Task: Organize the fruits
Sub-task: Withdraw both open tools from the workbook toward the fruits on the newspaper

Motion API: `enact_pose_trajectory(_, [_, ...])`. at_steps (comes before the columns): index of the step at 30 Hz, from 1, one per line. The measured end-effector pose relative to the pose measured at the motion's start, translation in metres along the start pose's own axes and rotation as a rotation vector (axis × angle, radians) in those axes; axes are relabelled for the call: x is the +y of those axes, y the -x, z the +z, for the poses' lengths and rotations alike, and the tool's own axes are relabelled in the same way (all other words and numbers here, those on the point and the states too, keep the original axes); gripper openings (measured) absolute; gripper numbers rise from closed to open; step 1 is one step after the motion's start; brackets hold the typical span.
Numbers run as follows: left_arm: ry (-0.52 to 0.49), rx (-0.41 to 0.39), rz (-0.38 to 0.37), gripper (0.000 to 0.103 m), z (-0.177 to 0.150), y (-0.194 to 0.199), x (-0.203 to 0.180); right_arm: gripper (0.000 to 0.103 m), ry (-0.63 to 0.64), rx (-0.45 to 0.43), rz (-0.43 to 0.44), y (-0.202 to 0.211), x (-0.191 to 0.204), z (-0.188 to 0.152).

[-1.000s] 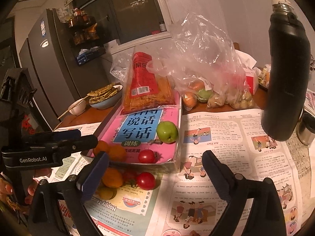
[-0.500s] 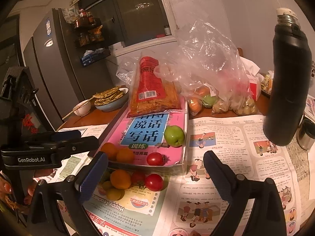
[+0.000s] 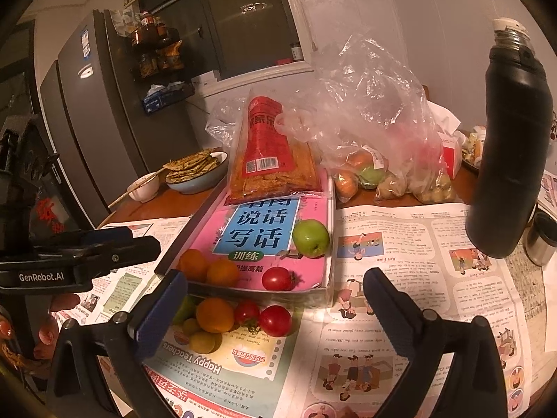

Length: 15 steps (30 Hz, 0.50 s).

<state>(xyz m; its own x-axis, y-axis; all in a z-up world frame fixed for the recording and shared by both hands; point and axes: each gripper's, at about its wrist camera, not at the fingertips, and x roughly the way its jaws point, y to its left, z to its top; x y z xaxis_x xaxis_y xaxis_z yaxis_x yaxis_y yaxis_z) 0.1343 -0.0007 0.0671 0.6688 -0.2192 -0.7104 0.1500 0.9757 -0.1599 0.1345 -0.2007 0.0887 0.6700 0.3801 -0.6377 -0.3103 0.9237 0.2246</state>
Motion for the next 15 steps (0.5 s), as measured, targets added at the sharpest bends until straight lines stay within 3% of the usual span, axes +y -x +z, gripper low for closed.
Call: enact_pose_trajectory(15, [0.021, 0.007, 0.013, 0.078, -0.005, 0.013, 0.011, 0.102, 0.023, -0.020, -0.019, 0.014, 0.005, 0.000])
